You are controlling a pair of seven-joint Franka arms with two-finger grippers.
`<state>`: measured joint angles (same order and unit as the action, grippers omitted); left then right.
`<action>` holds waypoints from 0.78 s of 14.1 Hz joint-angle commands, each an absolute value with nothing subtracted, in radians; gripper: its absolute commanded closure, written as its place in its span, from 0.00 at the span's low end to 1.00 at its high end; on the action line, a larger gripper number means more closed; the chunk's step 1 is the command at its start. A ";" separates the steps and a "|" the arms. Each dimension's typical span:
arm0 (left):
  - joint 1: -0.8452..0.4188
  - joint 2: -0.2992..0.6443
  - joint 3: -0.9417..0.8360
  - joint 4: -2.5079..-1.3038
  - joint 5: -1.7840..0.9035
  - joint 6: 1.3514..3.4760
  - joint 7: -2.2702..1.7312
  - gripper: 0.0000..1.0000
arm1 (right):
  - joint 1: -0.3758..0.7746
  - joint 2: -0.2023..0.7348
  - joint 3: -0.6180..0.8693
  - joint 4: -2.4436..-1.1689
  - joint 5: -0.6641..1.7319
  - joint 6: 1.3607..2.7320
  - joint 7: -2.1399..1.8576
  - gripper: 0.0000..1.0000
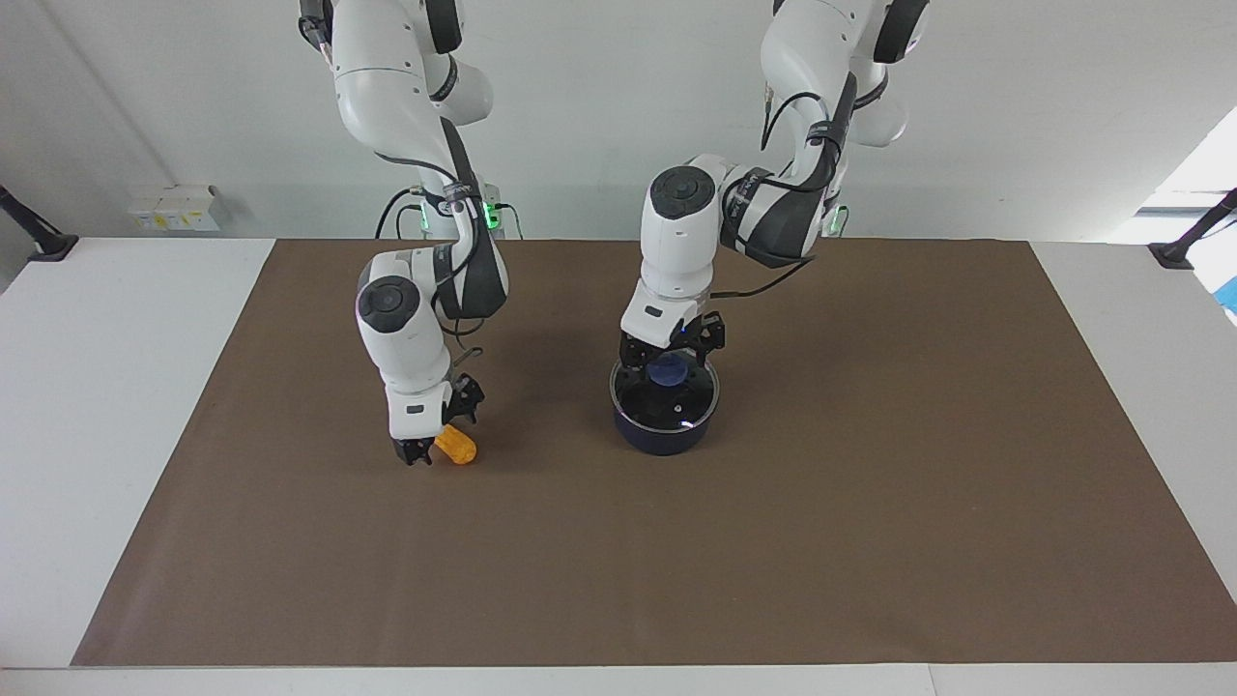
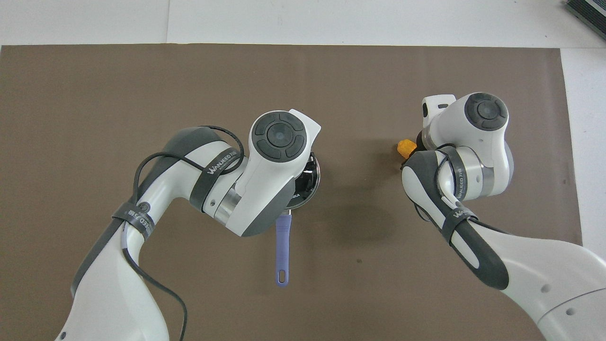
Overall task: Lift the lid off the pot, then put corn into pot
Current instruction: 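Grasp the lid knob with the left gripper while the right gripper grasps the corn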
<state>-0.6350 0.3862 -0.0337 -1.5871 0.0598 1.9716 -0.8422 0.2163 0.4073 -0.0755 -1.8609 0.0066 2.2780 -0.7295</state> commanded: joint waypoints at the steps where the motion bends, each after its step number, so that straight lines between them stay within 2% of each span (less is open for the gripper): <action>1: -0.652 0.403 -0.015 -1.562 0.084 1.973 -0.851 0.00 | 0.213 0.410 -0.072 -1.881 0.020 2.318 -0.733 0.51; 2: -0.652 0.403 -0.017 -1.565 0.081 1.973 -0.851 0.00 | 0.213 0.410 -0.072 -1.881 0.020 2.318 -0.720 0.88; 3: -0.653 0.403 -0.017 -1.568 0.078 1.971 -0.851 0.00 | 0.213 0.410 -0.072 -1.881 0.021 2.316 -0.713 1.00; 4: -0.653 0.403 -0.017 -1.572 0.075 1.970 -0.851 0.12 | 0.213 0.410 -0.072 -1.881 0.021 2.313 -0.683 1.00; 5: -0.652 0.403 -0.018 -1.572 0.077 1.971 -0.848 0.32 | 0.213 0.410 -0.072 -1.881 0.020 2.309 -0.655 1.00; 7: -0.650 0.403 -0.018 -1.575 0.078 1.977 -0.827 0.88 | 0.215 0.410 -0.072 -1.881 0.020 2.307 -0.649 1.00; 8: -0.650 0.403 -0.017 -1.574 0.078 1.977 -0.821 1.00 | 0.215 0.410 -0.072 -1.881 0.020 2.307 -0.649 1.00; 11: -0.649 0.400 -0.017 -1.565 0.081 1.965 -0.818 1.00 | 0.215 0.410 -0.072 -1.881 0.020 2.307 -0.647 1.00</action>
